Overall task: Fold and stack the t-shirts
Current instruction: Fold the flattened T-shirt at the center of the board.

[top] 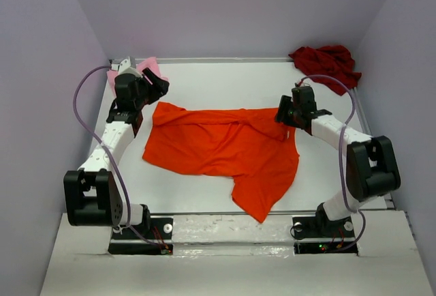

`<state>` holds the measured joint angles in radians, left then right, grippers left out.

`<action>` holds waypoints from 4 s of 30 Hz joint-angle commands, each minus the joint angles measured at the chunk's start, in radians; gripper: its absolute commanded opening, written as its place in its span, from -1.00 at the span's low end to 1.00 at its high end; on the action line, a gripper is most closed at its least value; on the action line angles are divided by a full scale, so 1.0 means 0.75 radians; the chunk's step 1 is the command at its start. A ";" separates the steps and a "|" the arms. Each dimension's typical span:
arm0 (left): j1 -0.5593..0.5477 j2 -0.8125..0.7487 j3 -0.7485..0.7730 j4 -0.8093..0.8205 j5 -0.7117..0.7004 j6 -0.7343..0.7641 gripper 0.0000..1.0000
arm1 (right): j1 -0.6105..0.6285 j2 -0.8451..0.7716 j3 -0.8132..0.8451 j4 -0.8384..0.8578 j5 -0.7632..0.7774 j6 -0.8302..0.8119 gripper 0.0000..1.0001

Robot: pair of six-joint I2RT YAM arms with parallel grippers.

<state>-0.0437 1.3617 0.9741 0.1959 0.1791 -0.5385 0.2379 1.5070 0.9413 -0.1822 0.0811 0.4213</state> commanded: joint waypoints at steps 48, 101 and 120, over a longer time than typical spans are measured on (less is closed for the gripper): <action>0.017 -0.132 -0.023 0.146 0.189 -0.063 0.32 | 0.049 0.005 -0.083 0.122 -0.198 -0.003 -1.00; 0.019 -0.143 -0.045 0.185 0.240 -0.094 0.32 | 0.049 0.136 -0.101 0.112 -0.149 -0.005 -1.00; 0.019 -0.126 -0.049 0.189 0.244 -0.102 0.32 | 0.112 -0.275 -0.304 0.026 -0.255 0.031 -1.00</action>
<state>-0.0368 1.2911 0.9424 0.2955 0.3340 -0.6086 0.3035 1.3487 0.7303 -0.1543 -0.0872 0.4366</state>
